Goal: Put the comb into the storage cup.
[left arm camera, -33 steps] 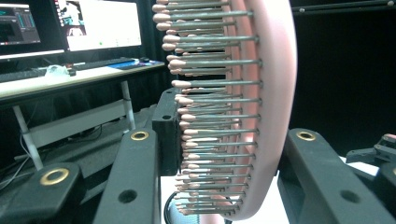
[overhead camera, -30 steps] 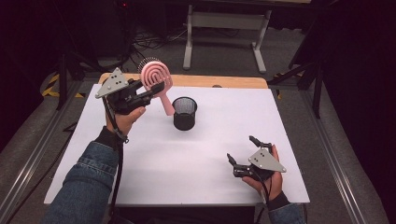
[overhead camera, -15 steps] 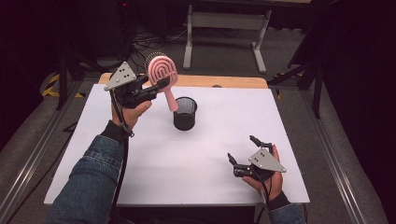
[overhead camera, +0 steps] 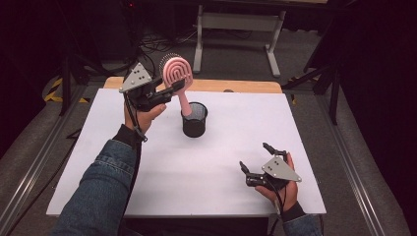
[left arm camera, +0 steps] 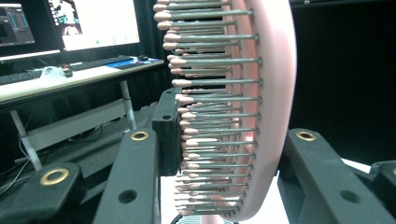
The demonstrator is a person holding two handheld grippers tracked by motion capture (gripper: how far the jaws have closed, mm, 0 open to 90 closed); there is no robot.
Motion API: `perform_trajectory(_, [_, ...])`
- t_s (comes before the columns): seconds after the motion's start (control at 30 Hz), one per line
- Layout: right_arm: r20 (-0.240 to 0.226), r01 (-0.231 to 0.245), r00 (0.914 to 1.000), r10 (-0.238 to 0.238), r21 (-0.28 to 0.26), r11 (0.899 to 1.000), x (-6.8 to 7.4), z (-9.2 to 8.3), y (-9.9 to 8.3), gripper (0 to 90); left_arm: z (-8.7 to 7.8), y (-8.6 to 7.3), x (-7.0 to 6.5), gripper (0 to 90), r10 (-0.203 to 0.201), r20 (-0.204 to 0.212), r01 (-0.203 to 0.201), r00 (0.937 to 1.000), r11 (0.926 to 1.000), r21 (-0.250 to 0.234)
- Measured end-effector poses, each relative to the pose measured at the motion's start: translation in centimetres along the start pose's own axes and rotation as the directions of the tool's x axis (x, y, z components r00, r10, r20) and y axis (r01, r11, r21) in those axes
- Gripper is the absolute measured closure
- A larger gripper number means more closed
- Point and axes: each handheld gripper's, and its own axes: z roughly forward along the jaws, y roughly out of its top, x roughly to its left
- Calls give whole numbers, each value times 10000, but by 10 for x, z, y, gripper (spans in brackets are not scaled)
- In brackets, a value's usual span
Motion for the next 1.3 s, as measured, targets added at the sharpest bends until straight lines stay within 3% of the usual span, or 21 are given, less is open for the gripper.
perform_trajectory(0.7, [-75, 17, 10000, -17, 19, 10000, 0, 0, 0, 67, 31, -18, 0, 625, -272, -132, 277, 9995, 9987, 436])
perform_trajectory(1.0, [-96, 39, 9999, -38, 86, 10000, 0, 0, -2, 67, 45, -35, 0, 625, -643, -266, 658, 9976, 9961, 593])
perform_trajectory(1.3, [-124, 30, 9999, -28, 143, 9999, 0, 1, -3, 67, 53, -51, -3, 624, -1092, -98, 1097, 9940, 9911, 758])
